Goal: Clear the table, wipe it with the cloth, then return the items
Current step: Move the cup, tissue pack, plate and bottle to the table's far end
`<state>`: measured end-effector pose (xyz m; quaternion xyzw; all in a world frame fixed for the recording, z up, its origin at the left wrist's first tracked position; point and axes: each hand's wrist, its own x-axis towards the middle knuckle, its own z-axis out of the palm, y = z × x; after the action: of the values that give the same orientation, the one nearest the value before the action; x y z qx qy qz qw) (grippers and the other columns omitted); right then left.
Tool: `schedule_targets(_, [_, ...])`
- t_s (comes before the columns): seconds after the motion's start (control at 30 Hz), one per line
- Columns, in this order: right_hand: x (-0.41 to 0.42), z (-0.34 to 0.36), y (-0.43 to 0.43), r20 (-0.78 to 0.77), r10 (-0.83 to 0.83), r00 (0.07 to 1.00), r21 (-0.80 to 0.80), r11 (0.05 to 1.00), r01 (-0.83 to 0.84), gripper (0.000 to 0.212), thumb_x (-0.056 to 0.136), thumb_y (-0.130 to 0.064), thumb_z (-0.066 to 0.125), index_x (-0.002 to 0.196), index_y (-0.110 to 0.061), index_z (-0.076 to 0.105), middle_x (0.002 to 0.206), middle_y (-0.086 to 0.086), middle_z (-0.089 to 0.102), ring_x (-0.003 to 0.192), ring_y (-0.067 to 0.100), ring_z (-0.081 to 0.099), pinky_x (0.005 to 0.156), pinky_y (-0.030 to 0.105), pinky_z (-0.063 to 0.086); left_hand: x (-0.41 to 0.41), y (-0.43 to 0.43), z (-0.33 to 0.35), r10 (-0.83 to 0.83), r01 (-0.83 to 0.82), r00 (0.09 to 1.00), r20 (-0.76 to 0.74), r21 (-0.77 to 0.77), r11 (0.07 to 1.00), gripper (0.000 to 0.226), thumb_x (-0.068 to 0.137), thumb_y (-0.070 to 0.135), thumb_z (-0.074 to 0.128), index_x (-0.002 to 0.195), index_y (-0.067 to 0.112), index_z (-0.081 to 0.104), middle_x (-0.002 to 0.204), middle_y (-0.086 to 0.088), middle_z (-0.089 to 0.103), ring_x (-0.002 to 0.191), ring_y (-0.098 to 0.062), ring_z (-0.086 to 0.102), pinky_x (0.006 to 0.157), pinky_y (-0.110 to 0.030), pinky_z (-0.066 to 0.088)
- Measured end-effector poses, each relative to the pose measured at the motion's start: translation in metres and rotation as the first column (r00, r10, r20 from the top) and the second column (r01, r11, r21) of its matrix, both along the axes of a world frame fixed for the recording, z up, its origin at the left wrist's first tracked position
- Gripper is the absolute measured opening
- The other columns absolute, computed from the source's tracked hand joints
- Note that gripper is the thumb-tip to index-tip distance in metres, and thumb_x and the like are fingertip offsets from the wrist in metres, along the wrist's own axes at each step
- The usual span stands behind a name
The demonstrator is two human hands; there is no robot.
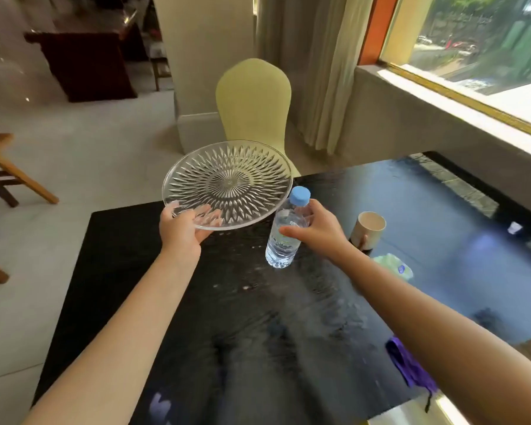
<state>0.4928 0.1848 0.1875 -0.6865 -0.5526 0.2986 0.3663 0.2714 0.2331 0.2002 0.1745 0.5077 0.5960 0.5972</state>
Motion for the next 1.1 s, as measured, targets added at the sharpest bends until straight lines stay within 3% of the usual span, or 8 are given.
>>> schedule_targets(0.17, [0.099, 0.029, -0.045, 0.009, -0.133, 0.991, 0.023, 0.991, 0.133, 0.053, 0.071, -0.03, 0.08, 0.113, -0.011, 0.054, 0.109, 0.004, 0.062, 0.1, 0.022, 0.061, 0.088, 0.041, 0.053, 0.095, -0.026, 0.02, -0.131, 0.128, 0.99, 0.054, 0.055, 0.99, 0.051, 0.092, -0.007, 0.038, 0.136, 0.017, 0.035, 0.097, -0.017, 0.063, 0.079, -0.028, 0.069, 0.065, -0.04, 0.058])
schedule_targets(0.33, [0.185, 0.039, -0.085, -0.036, -0.303, 0.952, 0.021, 0.952, 0.304, 0.049, 0.073, -0.027, 0.079, 0.112, -0.012, 0.054, 0.11, 0.005, 0.06, 0.1, 0.021, 0.06, 0.086, 0.037, 0.053, 0.178, -0.052, 0.031, -0.236, 0.235, 0.97, 0.057, 0.033, 0.971, 0.052, 0.093, -0.007, 0.038, 0.139, 0.018, 0.034, 0.091, -0.014, 0.063, 0.074, -0.026, 0.069, 0.059, -0.038, 0.059])
schedule_targets(0.4, [0.216, 0.039, -0.098, -0.06, -0.376, 0.925, 0.023, 0.926, 0.378, 0.049, 0.073, -0.026, 0.079, 0.112, -0.01, 0.055, 0.111, 0.007, 0.06, 0.1, 0.022, 0.06, 0.084, 0.035, 0.052, 0.204, -0.057, 0.033, -0.284, 0.283, 0.958, 0.036, 0.024, 0.959, 0.052, 0.093, -0.007, 0.038, 0.139, 0.017, 0.035, 0.087, -0.01, 0.062, 0.072, -0.023, 0.068, 0.061, -0.038, 0.06])
schedule_targets(0.63, [0.299, 0.009, -0.122, -0.039, -0.546, 0.837, -0.051, 0.837, 0.544, 0.049, 0.074, -0.022, 0.078, 0.113, -0.007, 0.052, 0.116, 0.012, 0.06, 0.105, 0.028, 0.06, 0.094, 0.045, 0.051, 0.28, -0.052, 0.009, -0.413, 0.413, 0.909, -0.048, -0.004, 0.911, 0.046, 0.092, -0.007, 0.036, 0.132, 0.014, 0.042, 0.09, -0.011, 0.065, 0.068, -0.021, 0.068, 0.055, -0.034, 0.06])
schedule_targets(0.87, [0.348, -0.043, -0.093, -0.087, -0.712, 0.696, -0.158, 0.7, 0.696, 0.05, 0.075, -0.018, 0.077, 0.116, -0.007, 0.051, 0.112, 0.008, 0.056, 0.106, 0.026, 0.057, 0.093, 0.041, 0.049, 0.313, -0.012, -0.047, -0.478, 0.475, 0.867, -0.137, -0.058, 0.878, 0.052, 0.087, -0.002, 0.051, 0.131, 0.025, 0.048, 0.119, -0.011, 0.064, 0.096, -0.027, 0.07, 0.081, -0.047, 0.058])
schedule_targets(1.1, [0.356, -0.094, -0.017, -0.075, -0.721, 0.689, -0.223, 0.686, 0.693, 0.057, 0.076, -0.019, 0.075, 0.123, -0.004, 0.047, 0.127, 0.013, 0.052, 0.115, 0.03, 0.053, 0.098, 0.044, 0.046, 0.298, 0.039, -0.075, -0.454, 0.447, 0.874, -0.171, -0.082, 0.891, 0.047, 0.09, 0.001, 0.05, 0.129, 0.026, 0.051, 0.115, -0.007, 0.067, 0.093, -0.023, 0.072, 0.074, -0.039, 0.059])
